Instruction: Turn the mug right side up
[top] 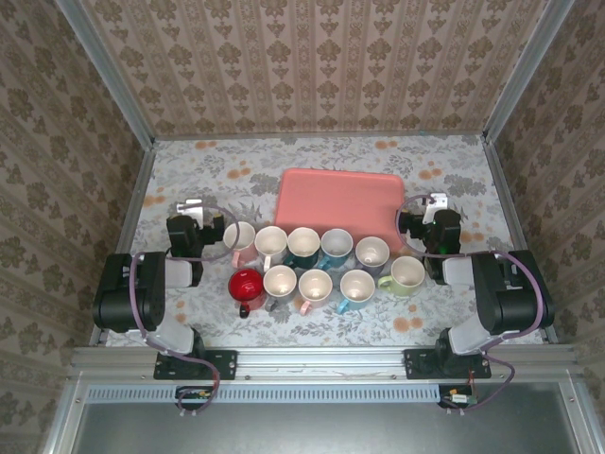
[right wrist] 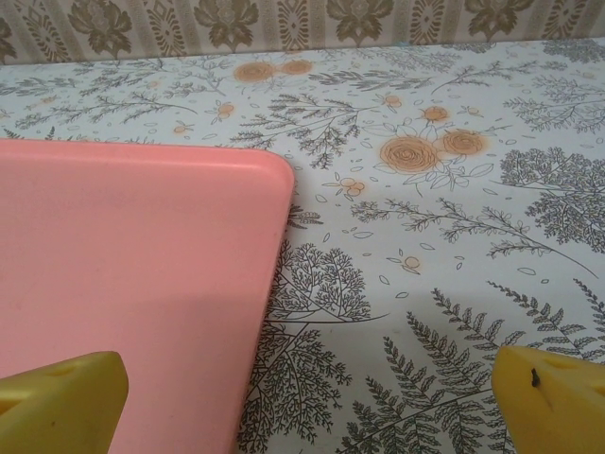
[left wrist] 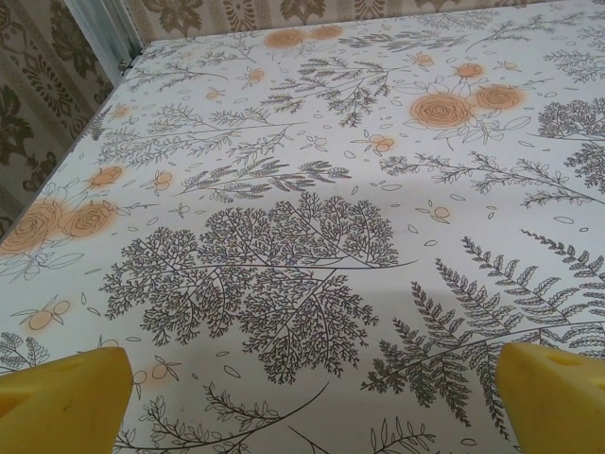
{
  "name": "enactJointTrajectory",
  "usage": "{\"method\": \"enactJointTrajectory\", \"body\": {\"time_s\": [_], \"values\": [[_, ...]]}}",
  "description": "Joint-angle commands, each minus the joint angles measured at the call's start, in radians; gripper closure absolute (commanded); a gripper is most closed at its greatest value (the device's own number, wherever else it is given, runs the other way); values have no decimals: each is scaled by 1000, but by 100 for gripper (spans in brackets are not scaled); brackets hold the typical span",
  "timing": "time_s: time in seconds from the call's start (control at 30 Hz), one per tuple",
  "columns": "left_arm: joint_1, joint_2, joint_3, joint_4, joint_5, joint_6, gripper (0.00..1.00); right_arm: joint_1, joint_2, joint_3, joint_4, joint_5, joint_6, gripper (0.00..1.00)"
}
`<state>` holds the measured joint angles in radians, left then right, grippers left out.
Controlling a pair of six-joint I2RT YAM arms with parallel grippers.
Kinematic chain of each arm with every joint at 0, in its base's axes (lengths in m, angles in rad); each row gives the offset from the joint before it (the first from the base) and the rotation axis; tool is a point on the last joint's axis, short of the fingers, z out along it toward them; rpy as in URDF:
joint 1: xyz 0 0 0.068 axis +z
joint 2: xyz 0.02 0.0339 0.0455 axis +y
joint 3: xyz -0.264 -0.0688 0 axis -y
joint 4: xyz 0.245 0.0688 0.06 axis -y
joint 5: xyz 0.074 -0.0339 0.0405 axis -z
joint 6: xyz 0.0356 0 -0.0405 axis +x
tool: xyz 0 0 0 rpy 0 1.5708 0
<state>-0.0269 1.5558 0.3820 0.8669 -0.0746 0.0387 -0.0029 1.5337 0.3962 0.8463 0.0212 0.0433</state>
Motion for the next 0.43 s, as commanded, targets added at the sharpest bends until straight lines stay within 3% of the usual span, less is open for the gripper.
{"method": "enactJointTrajectory", "body": {"time_s": [0.0, 0.4], "values": [[1, -13, 17, 9, 15, 12, 0, 4, 0, 20, -3, -15, -15, 0], [2, -15, 18, 4, 39, 21, 0, 8, -1, 20, -3, -10, -17, 0]]}}
